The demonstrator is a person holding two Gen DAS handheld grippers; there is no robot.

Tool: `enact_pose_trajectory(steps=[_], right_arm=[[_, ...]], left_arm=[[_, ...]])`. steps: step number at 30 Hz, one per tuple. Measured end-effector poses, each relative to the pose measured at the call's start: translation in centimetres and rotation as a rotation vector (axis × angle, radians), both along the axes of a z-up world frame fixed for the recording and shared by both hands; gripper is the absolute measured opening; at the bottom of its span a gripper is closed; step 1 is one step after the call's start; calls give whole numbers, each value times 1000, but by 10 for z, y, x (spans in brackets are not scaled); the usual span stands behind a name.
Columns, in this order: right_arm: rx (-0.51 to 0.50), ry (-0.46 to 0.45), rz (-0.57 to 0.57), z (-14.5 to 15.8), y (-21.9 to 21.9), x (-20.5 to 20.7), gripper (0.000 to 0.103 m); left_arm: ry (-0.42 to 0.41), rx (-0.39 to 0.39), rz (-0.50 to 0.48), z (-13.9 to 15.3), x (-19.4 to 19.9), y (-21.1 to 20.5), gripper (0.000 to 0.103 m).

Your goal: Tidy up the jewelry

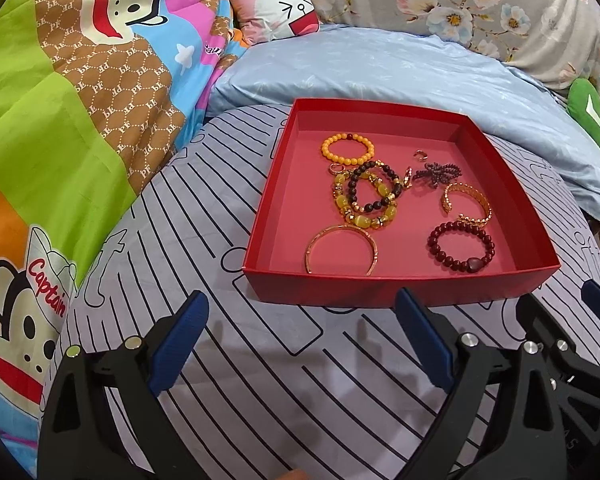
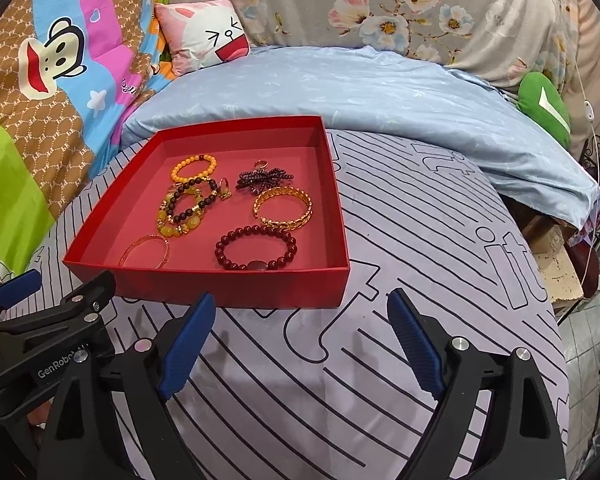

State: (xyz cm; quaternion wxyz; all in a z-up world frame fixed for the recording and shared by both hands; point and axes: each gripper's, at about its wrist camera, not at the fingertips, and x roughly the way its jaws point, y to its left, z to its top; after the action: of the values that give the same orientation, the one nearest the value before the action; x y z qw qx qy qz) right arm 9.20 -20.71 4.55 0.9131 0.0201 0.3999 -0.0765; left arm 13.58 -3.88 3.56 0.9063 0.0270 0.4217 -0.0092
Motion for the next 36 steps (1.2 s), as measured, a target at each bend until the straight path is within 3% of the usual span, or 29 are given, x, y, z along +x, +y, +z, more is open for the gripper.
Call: enact_pose_trajectory(steps=[7, 8, 9, 36], right_arm=[[34, 11, -2, -3, -4, 1, 88], [41, 19, -5, -4, -5, 2, 97], [45, 18, -9, -4, -7, 1, 98], [43, 3, -3, -5, -7, -3, 97]], left_arm=[[5, 1, 6, 0, 1, 2, 90], [7, 4, 13, -1, 2, 2, 90], [6, 6, 19, -1, 3, 3, 90], [16, 8, 12, -5, 2, 0, 94]])
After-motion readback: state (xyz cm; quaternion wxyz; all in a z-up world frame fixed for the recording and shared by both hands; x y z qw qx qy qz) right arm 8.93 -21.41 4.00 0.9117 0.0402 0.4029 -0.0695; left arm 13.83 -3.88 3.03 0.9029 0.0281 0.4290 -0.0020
